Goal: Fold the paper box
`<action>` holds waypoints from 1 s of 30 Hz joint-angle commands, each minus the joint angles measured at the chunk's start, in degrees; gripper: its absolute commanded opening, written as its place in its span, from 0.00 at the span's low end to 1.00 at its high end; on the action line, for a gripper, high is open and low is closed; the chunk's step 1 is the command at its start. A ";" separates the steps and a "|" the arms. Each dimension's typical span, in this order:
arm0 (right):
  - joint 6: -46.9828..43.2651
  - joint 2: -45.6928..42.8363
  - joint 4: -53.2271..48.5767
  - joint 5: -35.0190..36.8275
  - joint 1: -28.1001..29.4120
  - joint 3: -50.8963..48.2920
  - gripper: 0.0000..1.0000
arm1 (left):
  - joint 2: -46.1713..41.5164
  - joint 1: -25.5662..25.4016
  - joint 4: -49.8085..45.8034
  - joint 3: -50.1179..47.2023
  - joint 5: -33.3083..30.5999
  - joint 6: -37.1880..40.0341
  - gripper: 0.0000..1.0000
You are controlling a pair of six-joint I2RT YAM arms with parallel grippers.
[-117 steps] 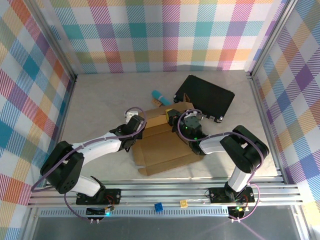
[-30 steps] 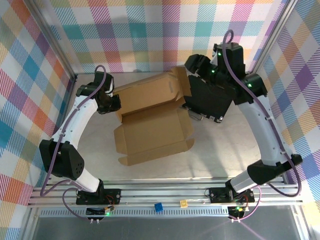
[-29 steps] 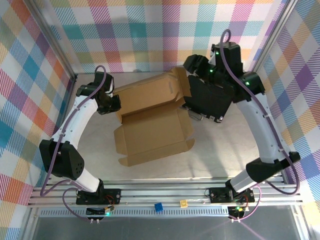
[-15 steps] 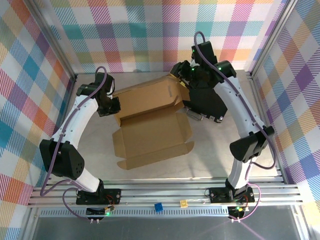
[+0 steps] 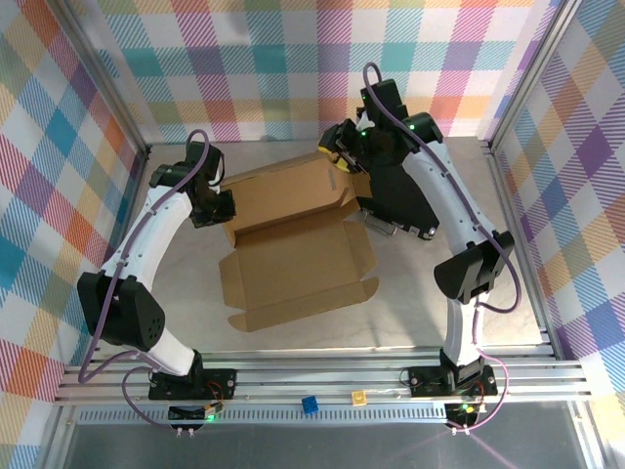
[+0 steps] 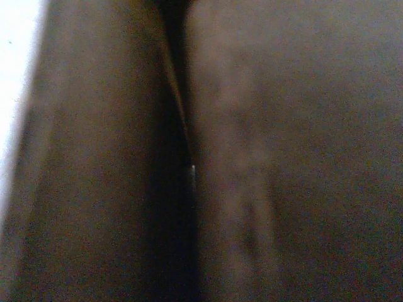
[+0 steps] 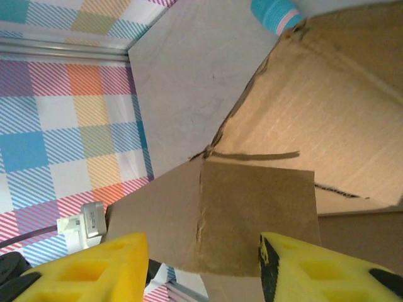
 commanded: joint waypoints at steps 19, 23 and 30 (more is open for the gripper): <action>8.69 -0.69 3.49 -1.97 1.35 -2.73 0.00 | -3.71 -0.69 -0.63 0.63 0.45 1.22 0.00; 4.79 -5.12 2.99 2.09 0.69 -5.22 0.49 | -3.27 -0.60 -1.04 0.94 0.49 1.09 0.00; 4.46 -28.02 18.05 5.41 -5.78 -40.79 0.48 | -2.92 -0.33 -1.52 2.25 0.66 1.23 0.00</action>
